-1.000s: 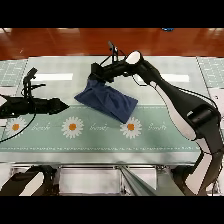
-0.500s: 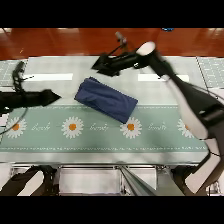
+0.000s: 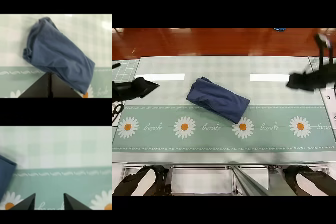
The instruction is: Fold the shirts.
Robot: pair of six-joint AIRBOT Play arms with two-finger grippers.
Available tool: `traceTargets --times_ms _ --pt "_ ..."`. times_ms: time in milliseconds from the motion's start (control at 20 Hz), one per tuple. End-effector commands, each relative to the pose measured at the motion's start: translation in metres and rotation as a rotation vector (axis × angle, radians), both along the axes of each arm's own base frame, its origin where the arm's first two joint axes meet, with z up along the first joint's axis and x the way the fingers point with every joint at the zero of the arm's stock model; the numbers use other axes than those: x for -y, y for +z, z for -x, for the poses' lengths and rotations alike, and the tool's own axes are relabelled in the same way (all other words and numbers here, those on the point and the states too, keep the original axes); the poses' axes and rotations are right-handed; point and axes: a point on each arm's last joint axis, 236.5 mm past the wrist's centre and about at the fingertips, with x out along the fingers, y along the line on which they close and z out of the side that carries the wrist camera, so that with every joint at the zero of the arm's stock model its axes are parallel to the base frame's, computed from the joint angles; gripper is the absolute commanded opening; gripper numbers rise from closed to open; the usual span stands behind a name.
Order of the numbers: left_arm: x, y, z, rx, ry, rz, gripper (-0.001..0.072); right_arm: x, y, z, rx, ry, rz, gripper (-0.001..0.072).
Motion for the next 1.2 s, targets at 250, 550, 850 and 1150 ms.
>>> traceTargets --times_ms 250,550,850,1150 --pt "0.050 -0.051 0.024 -0.087 -0.105 0.014 0.0018 -0.103 -0.148 0.047 -0.223 -0.142 -0.487 0.0416" --pt "0.054 -0.052 0.027 -0.093 -0.119 0.015 0.0019 -0.169 -0.163 0.014 -0.283 -0.080 -0.657 0.0415" --pt "0.054 -0.052 0.027 -0.093 -0.119 0.015 0.0019 -0.226 -0.167 -0.007 -0.315 0.029 -0.680 0.0406" --pt "0.053 -0.052 0.026 -0.092 -0.117 0.014 0.0018 -0.255 -0.123 -0.039 -0.217 0.189 -0.695 0.0028"
